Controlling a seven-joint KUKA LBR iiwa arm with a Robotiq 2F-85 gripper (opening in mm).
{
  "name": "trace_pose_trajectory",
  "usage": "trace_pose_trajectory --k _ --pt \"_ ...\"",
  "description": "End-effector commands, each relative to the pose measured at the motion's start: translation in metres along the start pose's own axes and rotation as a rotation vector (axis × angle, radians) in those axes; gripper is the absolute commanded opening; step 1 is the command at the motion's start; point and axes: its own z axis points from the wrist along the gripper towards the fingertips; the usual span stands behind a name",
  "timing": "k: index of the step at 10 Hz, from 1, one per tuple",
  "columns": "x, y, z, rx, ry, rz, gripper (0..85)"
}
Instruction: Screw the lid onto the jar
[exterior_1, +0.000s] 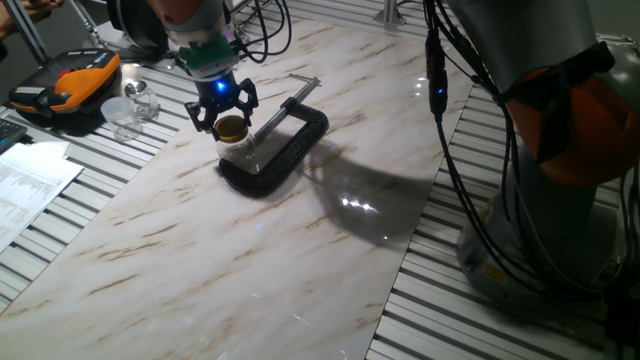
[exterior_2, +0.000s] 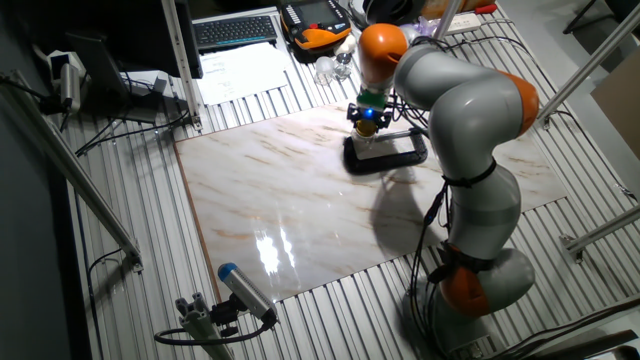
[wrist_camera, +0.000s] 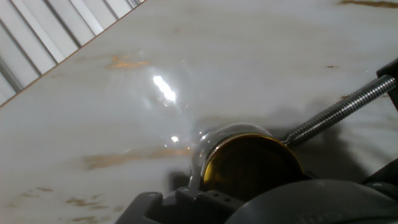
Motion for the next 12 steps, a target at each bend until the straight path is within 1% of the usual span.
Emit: trace_pose_trajectory --k 1,3,4,5,7,8,10,11,12 --pt "0.000 0.001 -0.001 0.001 -0.002 -0.007 85.0" --pt "0.000 0.001 -0.001 0.004 -0.005 -0.012 85.0" --pt "0.000 0.002 -0.001 0.009 -0.014 -0.011 85.0" --pt "0.000 0.002 -0.002 0.008 -0.014 -0.019 85.0" --pt "-0.001 0.003 -0.002 0.005 -0.025 -0.058 85.0" --pt "-0.002 0.004 -0.005 -0.001 -0.027 -0.107 85.0" --pt "0.000 0.013 -0.015 0.008 -0.047 -0.262 85.0" --pt "0.002 0.017 -0.019 0.000 -0.057 -0.401 85.0" --pt "0.002 0.023 -0.021 -0.021 -0.049 -0.521 85.0"
